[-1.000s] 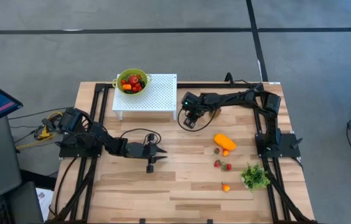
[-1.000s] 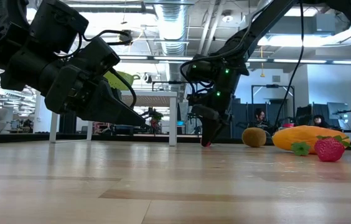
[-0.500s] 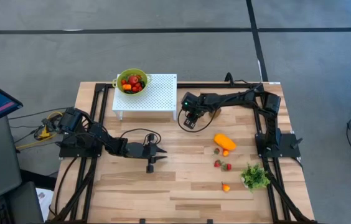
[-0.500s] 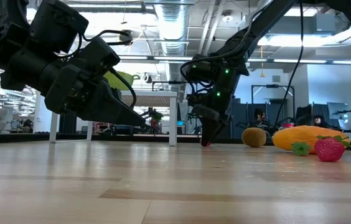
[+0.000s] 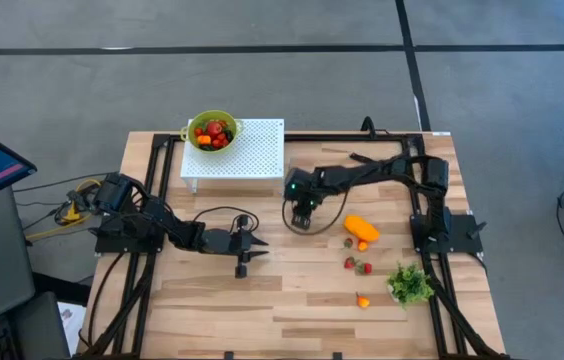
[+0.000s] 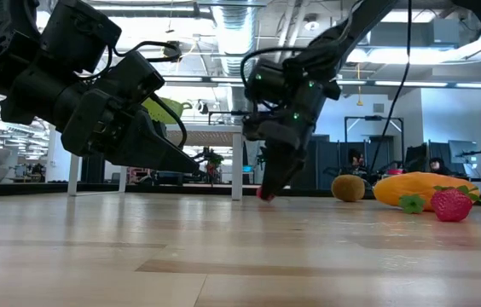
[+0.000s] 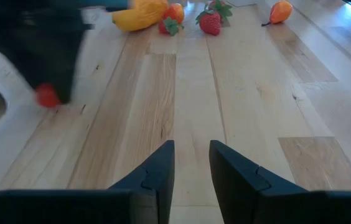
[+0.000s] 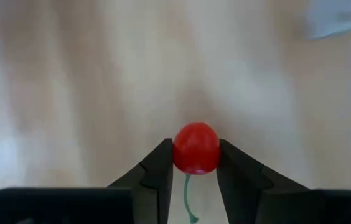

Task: Pick & Place Fruit
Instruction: Put the red cherry into the green strainer bowl on the shelf

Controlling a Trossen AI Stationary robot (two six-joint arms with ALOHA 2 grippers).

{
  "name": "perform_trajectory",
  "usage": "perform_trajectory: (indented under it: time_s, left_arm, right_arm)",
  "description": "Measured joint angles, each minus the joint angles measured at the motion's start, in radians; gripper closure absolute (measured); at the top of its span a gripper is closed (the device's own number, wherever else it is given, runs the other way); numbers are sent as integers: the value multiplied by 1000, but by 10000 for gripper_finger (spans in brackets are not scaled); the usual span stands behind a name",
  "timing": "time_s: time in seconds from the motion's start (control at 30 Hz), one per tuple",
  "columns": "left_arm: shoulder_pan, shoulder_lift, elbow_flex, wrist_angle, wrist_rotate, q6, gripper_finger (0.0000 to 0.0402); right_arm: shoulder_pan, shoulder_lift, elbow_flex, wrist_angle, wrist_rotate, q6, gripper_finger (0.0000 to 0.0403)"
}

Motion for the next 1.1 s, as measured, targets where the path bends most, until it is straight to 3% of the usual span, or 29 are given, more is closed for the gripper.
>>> perform_trajectory:
  time_s: [0.23,0.5,0.7,0.83,1.1]
  left_arm:
    - [0,0,0,0,0,9,308]
    - [-34,0,0,0,2,371,308]
    - [-43,0,0,3,0,382,308]
    - [-43,0,0,12,-68,418,308]
    - [-44,0,9,13,-196,749,281]
  right_arm:
    - [132,0,0,41,0,16,306]
    - [239,-1,60,78,-15,1,306]
    - [241,-2,167,28,-15,-9,306]
    - [248,-2,212,-40,-15,-13,306]
    - [273,-2,238,-140,-74,-27,306]
